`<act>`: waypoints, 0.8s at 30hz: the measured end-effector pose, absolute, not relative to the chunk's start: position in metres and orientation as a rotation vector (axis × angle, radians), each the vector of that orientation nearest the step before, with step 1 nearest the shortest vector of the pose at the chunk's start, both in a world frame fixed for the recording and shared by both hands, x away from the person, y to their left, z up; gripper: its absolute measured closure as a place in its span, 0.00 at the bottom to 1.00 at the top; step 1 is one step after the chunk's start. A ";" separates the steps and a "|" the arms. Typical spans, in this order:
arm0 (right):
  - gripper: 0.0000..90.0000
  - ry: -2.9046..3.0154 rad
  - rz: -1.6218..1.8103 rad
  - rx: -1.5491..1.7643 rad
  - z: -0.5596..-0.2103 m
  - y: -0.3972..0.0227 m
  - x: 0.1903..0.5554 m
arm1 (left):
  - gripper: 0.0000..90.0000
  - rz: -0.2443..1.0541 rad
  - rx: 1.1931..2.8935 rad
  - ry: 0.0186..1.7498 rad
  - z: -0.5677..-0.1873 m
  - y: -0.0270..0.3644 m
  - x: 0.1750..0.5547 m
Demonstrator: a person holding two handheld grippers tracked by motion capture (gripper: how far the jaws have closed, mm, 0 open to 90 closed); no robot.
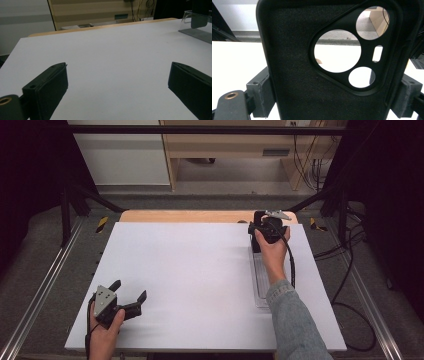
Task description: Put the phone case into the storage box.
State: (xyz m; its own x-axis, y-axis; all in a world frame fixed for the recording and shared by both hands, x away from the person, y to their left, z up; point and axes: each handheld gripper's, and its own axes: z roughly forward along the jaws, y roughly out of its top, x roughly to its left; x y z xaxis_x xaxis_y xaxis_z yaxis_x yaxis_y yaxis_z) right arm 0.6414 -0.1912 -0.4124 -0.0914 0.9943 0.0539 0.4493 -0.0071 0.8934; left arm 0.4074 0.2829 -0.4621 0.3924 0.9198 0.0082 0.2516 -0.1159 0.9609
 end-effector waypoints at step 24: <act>0.14 1.614 1.045 1.540 -0.420 -0.191 0.643 | 0.03 0.807 1.629 1.051 -0.462 0.282 0.408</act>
State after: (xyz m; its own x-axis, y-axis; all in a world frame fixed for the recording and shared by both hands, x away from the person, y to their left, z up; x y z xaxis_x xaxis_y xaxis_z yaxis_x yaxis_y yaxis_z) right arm 0.6430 -0.1911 -0.4204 -0.0838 0.9946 0.0606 0.4621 -0.0151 0.8867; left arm 0.4079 0.2817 -0.4624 0.4009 0.9160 0.0163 0.2527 -0.1277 0.9591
